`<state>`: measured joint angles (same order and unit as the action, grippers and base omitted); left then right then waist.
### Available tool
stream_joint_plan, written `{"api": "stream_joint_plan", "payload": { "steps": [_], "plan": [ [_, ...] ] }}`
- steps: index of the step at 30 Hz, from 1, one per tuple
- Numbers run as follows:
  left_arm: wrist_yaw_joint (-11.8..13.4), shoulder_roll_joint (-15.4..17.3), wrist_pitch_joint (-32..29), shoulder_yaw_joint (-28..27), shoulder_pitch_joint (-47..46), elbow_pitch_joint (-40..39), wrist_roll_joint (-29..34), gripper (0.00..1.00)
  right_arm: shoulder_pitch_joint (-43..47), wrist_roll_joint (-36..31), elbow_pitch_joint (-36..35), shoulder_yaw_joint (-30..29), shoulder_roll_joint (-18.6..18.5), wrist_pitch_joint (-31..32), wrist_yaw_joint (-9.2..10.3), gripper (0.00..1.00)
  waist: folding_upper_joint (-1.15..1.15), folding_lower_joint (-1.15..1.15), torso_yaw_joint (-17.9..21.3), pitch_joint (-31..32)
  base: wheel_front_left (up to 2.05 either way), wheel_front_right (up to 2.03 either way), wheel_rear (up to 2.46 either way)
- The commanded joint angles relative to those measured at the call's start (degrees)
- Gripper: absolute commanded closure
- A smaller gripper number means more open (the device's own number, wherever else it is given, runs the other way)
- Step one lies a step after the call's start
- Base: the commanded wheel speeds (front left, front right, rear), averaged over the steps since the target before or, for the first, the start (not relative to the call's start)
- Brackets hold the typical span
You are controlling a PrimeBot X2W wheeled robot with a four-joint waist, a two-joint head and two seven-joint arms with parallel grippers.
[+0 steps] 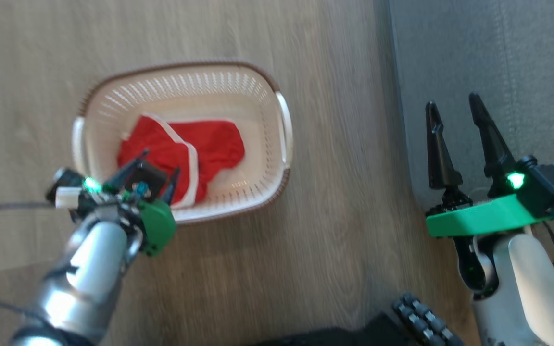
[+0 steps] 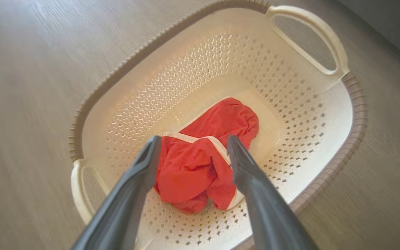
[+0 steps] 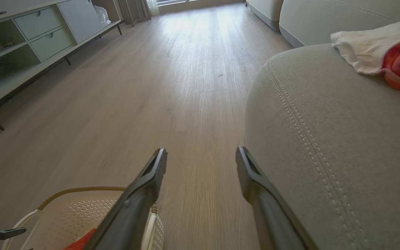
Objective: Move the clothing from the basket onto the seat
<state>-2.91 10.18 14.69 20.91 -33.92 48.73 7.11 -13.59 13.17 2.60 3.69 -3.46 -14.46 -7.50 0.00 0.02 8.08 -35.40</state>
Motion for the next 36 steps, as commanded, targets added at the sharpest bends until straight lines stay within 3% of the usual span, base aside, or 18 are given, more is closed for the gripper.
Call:
{"api": "stream_joint_plan", "payload": {
  "steps": [1, 9, 15, 22, 36],
  "plan": [
    [-0.15, 2.12, 0.31, -0.34, -1.58, 0.68, 1.26, 0.0, -0.08, 0.9, -2.06, 1.41, 0.53, -0.53, 0.01, 0.0, 0.0, -0.02, 3.95, -6.2, 0.0, 0.0, 0.0],
    [-0.28, 5.79, -0.28, 5.58, -13.18, 15.39, 7.65, 0.0, -2.1, 5.67, -3.24, 3.03, 0.56, -0.53, 0.01, 0.0, 0.0, -0.02, 9.29, -12.65, 0.0, 0.0, 0.0],
    [-0.94, 7.96, -3.48, 8.08, -19.18, 22.01, 9.91, 0.0, -2.82, 8.12, -3.58, 5.23, 0.57, -0.54, 0.01, 0.0, 0.0, -0.02, 13.07, -15.63, 0.0, 0.0, 0.0],
    [-2.84, 9.95, -13.01, 11.63, -23.01, 24.55, 12.53, 0.0, -2.98, 10.07, -3.99, 5.72, 0.57, -0.54, 0.01, 0.0, 0.0, -0.02, 14.95, -17.83, 0.0, 0.0, 0.0],
    [-3.53, 10.7, -25.73, 13.73, -25.91, 25.15, 12.52, 0.0, -0.92, 10.48, -5.14, 6.23, 0.57, -0.54, 0.01, 0.0, 0.0, -0.02, 14.51, -20.12, 0.0, 0.0, 0.0]
  ]
}}
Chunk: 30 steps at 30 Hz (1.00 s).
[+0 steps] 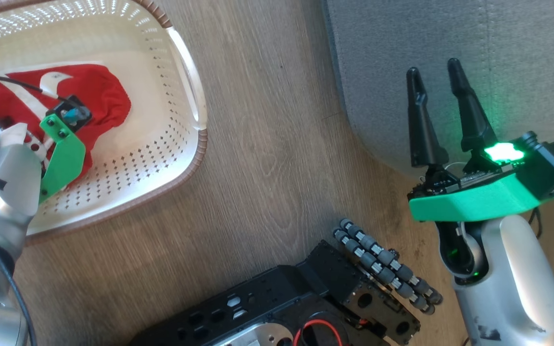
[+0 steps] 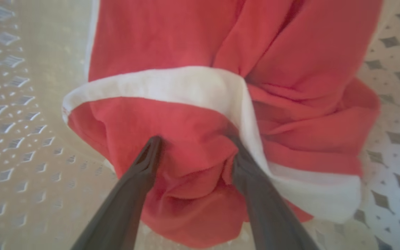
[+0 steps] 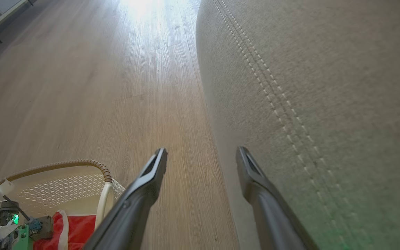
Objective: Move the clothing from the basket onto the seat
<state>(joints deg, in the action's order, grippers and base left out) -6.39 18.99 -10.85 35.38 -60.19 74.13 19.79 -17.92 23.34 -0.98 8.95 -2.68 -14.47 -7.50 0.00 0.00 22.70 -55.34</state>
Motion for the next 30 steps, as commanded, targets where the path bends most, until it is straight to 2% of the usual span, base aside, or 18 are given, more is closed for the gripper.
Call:
{"api": "stream_joint_plan", "payload": {
  "steps": [1, 7, 11, 20, 21, 22, 24, 25, 30],
  "plan": [
    [-0.13, 1.83, -0.82, -0.71, 0.14, -0.24, -0.35, 0.0, 3.52, -0.04, -1.6, 1.17, -0.21, -0.52, 0.01, 0.0, 0.0, 0.0, -0.21, -0.43, 0.0, 0.0, 0.0],
    [-0.74, 1.82, -1.9, -0.04, -1.19, -0.21, -1.52, 0.0, 4.24, -0.73, -2.56, 1.5, -0.21, -0.52, 0.01, 0.0, 0.0, 0.0, -0.2, -1.45, 0.0, 0.0, 0.0],
    [-1.02, 1.48, -1.51, -0.83, -1.45, -0.19, -4.35, 0.0, 4.63, -1.45, -2.47, 2.18, -0.2, -0.52, 0.01, 0.0, 0.0, 0.0, -0.08, -1.99, 0.0, 0.0, 0.0],
    [-1.08, 1.82, -3.02, 2.34, -0.55, -0.18, -10.19, 0.0, 5.5, -1.96, -3.38, 2.64, -0.2, -0.52, 0.01, 0.0, 0.0, 0.0, -0.39, -2.54, 0.0, 0.0, 0.0],
    [-1.09, 1.87, -3.48, 2.69, -0.38, -0.18, -10.95, 0.04, 5.51, -2.04, -3.43, 2.82, -0.2, -0.52, 0.01, 0.0, 0.0, 0.0, -0.4, -2.57, 0.0, 0.0, 0.0],
    [-1.09, 1.9, -3.98, 3.19, -0.18, -0.18, -11.6, 0.16, 5.51, -2.16, -3.46, 2.98, -0.2, -0.52, 0.01, 0.0, 0.0, 0.0, -0.42, -2.59, 0.0, 0.0, 0.0],
    [-1.09, 2.0, -5.17, 3.69, 0.06, -0.18, -13.3, 0.85, 5.48, -2.32, -3.49, 3.04, -0.2, -0.52, 0.01, 0.0, 0.0, 0.0, -0.48, -2.61, 0.0, 0.0, 0.0],
    [-1.09, 1.98, -5.41, 4.11, 0.04, -0.18, -13.94, 1.0, 5.45, -2.31, -3.52, 2.98, -0.2, -0.52, 0.01, 0.0, 0.0, 0.0, -0.5, -2.62, 0.0, 0.0, 0.0],
    [-1.09, 2.27, -4.65, 6.39, -0.87, -0.18, -15.92, 1.0, 5.16, -2.46, -3.6, 2.65, -0.2, -0.52, 0.01, 0.0, 0.0, 0.0, -0.73, -2.6, 0.0, 0.0, 0.0]
  ]
}}
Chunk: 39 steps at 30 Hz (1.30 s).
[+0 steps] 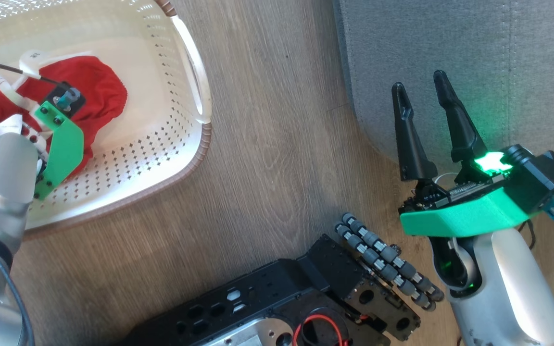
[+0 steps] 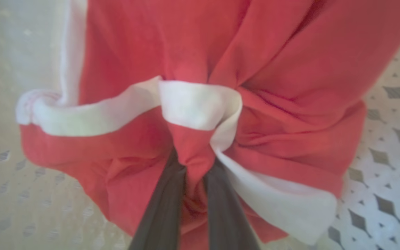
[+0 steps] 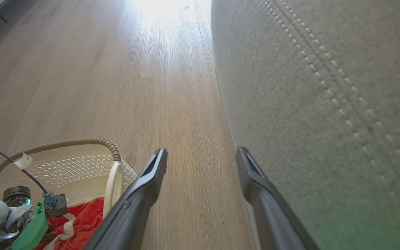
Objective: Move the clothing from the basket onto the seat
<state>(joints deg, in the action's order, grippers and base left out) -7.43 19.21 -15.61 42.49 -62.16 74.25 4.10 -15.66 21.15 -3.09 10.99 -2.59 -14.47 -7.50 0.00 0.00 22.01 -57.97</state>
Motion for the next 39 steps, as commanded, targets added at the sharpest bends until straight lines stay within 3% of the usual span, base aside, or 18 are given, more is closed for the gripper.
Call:
{"api": "stream_joint_plan", "payload": {
  "steps": [1, 7, 17, 25, 32, 36, 39],
  "plan": [
    [-0.05, 2.11, 0.22, -0.5, 0.94, -0.3, -0.57, 1.0, 2.74, -0.36, -1.5, 0.6, -0.29, -0.52, 0.01, 0.0, 0.0, 0.0, -0.1, 0.09, 0.0, 0.0, 0.0],
    [-0.03, 2.59, 1.17, -0.24, 0.24, -0.3, -2.45, 1.0, 1.16, -0.67, -1.53, 0.68, -0.29, -0.52, 0.01, 0.0, 0.0, 0.0, -0.19, 0.92, 0.0, 0.0, 0.0],
    [3.67, 2.54, 6.51, -2.06, 1.28, -0.3, -5.35, 1.0, -2.04, -0.11, -0.42, 1.36, -0.29, -0.52, 0.01, 0.0, 0.0, 0.0, 0.85, 4.9, 0.0, 0.0, 0.0],
    [6.53, -0.6, 21.44, -4.9, 3.94, -2.41, -9.66, 1.0, -2.48, -2.32, 1.46, 0.19, -0.29, -0.52, 0.01, 0.0, 0.0, 0.0, -1.48, 13.03, 0.0, 0.0, 0.0],
    [7.43, -3.94, 29.56, -6.69, 6.53, -3.42, -12.76, 1.0, -1.2, -4.58, 2.93, -1.1, -0.29, -0.52, 0.01, 0.0, 0.0, 0.0, -4.17, 20.34, 0.0, 0.0, 0.0],
    [8.06, -5.84, 30.53, -8.28, 9.02, -8.22, -14.7, 1.0, -0.27, -5.91, 3.94, -1.51, -0.29, -0.52, 0.01, 0.0, 0.0, 0.0, -6.1, 24.94, 0.0, 0.0, 0.0],
    [9.05, -6.19, 30.58, -10.23, 13.49, -18.81, -15.54, 1.0, 0.6, -7.35, 4.93, -2.03, -0.29, -0.52, 0.01, 0.0, 0.0, 0.0, -8.31, 29.33, 0.0, 0.0, 0.0]
  ]
}}
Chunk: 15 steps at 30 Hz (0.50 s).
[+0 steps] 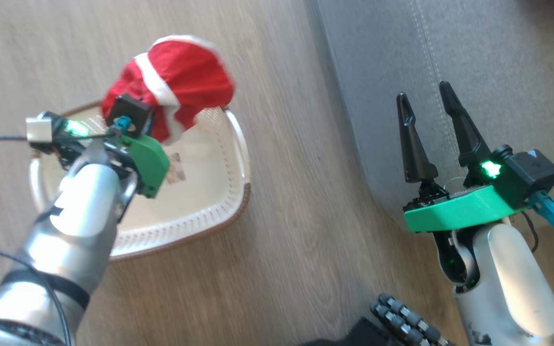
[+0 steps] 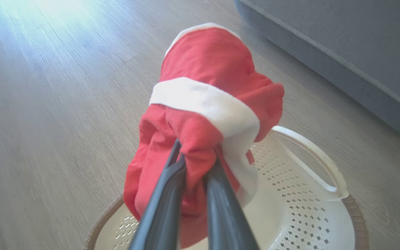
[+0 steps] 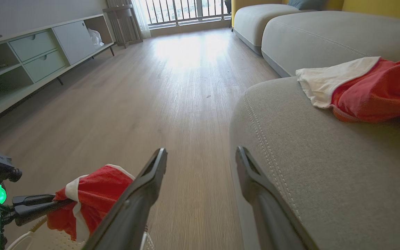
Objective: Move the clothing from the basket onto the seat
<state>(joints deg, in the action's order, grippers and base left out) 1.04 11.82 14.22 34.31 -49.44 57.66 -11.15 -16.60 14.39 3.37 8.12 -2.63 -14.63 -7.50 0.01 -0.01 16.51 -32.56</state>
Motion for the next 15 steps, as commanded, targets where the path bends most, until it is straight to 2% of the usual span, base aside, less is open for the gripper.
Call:
{"api": "stream_joint_plan", "payload": {
  "steps": [1, 9, 15],
  "plan": [
    [0.77, 1.16, 0.75, -2.72, 2.04, -4.77, -0.51, 1.0, 1.74, -0.92, -1.3, 0.72, -0.25, -0.37, 0.01, 0.0, -0.01, 0.01, -3.34, 5.05, 0.0, 0.0, 0.0],
    [1.34, 0.28, 0.77, -10.05, 11.07, -24.16, -0.81, 1.0, 3.73, -2.79, 0.14, 0.36, -0.25, -0.37, 0.01, 0.0, -0.01, 0.01, -6.98, 12.52, 0.0, 0.0, 0.0],
    [1.04, -1.03, 0.77, -15.71, 17.39, -35.62, 0.39, 1.0, 5.16, -3.15, 1.05, 1.11, -0.25, -0.37, 0.01, 0.0, -0.01, 0.01, -8.41, 17.49, 0.0, 0.0, 0.0]
  ]
}}
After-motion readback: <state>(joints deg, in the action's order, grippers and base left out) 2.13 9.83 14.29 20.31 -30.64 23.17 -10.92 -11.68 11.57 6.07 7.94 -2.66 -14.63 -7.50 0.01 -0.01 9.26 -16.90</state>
